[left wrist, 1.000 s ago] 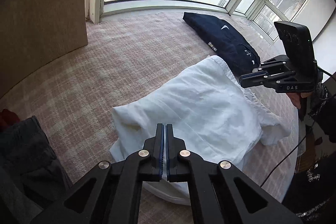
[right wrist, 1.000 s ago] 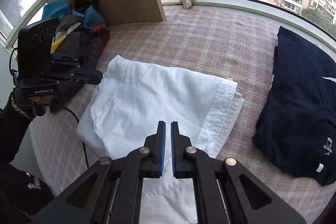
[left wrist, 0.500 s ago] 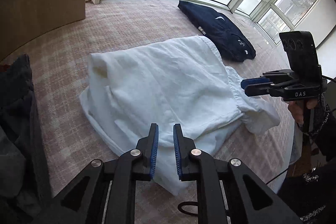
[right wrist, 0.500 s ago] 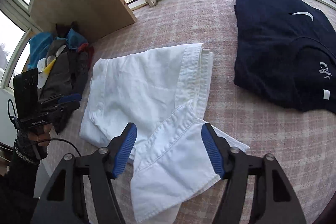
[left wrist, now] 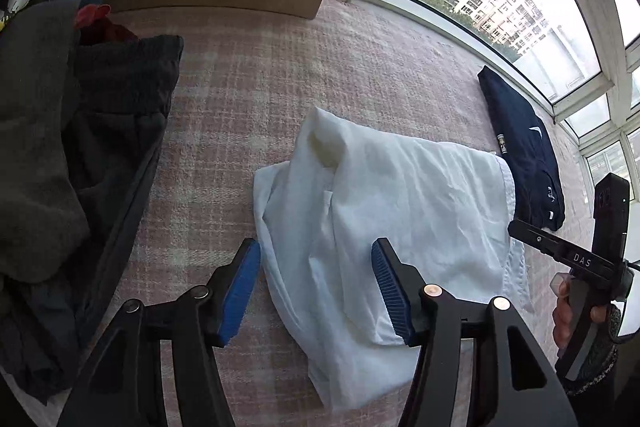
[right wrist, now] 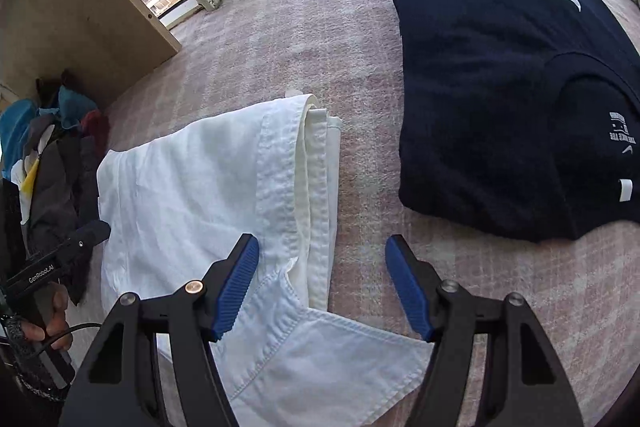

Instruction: Fold clothes

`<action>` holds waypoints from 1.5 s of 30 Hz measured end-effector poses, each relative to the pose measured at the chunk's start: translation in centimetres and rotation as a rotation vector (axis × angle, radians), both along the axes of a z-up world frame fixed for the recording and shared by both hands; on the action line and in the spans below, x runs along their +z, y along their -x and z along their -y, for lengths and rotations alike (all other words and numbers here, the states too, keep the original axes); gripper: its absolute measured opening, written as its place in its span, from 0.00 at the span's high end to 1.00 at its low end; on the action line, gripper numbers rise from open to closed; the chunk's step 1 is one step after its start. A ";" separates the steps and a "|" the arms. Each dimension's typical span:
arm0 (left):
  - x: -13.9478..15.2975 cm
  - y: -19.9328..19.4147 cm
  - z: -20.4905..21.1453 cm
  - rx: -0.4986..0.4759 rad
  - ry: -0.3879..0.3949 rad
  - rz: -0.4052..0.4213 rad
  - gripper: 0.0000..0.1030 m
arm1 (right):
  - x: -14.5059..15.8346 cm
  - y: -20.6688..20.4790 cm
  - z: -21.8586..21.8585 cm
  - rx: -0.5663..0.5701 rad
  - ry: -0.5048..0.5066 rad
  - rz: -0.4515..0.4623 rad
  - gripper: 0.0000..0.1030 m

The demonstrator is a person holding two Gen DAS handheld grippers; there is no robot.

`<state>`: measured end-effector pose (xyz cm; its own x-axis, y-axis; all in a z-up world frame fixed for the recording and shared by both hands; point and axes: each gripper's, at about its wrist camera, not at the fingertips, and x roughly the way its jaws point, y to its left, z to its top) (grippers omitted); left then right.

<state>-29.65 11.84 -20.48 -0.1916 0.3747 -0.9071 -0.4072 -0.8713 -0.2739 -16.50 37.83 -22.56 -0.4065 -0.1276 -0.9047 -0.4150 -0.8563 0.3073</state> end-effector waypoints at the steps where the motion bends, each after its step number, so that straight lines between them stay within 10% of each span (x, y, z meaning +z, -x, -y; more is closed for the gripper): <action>1: -0.3 -0.1 -0.3 0.009 0.038 -0.017 0.43 | 0.0 0.1 0.2 0.008 -0.017 0.011 0.36; 13: -2.1 -0.8 -2.0 -0.017 0.062 0.004 0.46 | -0.1 0.5 2.5 0.160 -0.156 0.047 0.29; 21: -2.1 -1.3 -3.1 -0.074 0.076 -0.035 0.65 | 0.0 0.2 2.1 0.197 -0.087 -0.006 0.65; 30: -2.1 -1.5 -2.9 -0.088 0.020 -0.028 0.82 | 0.5 0.5 1.9 0.170 -0.028 -0.047 0.85; 45: 0.5 -2.8 0.6 -0.103 -0.095 -0.051 0.89 | 3.6 -1.3 2.9 0.143 -0.076 -0.103 0.82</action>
<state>-26.84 11.22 -19.99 -0.1930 0.4787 -0.8565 -0.5088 -0.7952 -0.3298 -15.23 34.95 -18.92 -0.4802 -0.1234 -0.8684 -0.2575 -0.9266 0.2741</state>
